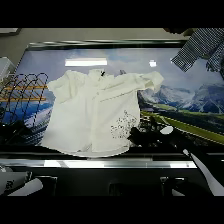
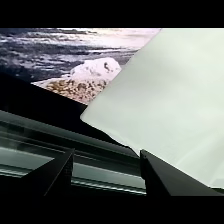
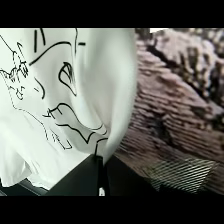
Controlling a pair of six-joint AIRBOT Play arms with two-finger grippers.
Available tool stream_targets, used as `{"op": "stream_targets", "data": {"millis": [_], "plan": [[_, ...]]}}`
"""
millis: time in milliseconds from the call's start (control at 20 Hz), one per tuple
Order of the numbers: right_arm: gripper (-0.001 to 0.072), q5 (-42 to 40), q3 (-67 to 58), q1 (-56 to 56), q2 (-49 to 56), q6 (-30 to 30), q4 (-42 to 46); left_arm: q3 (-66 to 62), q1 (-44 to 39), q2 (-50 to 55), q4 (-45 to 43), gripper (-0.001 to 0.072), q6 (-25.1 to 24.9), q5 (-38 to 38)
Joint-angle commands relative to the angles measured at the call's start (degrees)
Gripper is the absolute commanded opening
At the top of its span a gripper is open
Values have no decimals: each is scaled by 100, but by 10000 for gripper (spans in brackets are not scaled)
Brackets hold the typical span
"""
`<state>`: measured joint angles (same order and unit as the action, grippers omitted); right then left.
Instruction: Fold the clothes and pants, and hang the long-sleeved shirts on hangers.
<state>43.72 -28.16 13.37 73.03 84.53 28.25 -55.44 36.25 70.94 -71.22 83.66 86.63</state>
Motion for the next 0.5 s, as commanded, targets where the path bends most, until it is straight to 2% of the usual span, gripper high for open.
{"op": "stream_targets", "data": {"millis": [0,250,450], "plan": [[25,-61,2,72,-234,164,39,498,90,-7,337,478,-273,-450],[25,-35,2,72,-1019,1075,728,1078,79,122,378,477,-651,-1202],[26,-17,2,72,-1353,1235,868,1309,74,402,726,476,-1102,-1325]]}}
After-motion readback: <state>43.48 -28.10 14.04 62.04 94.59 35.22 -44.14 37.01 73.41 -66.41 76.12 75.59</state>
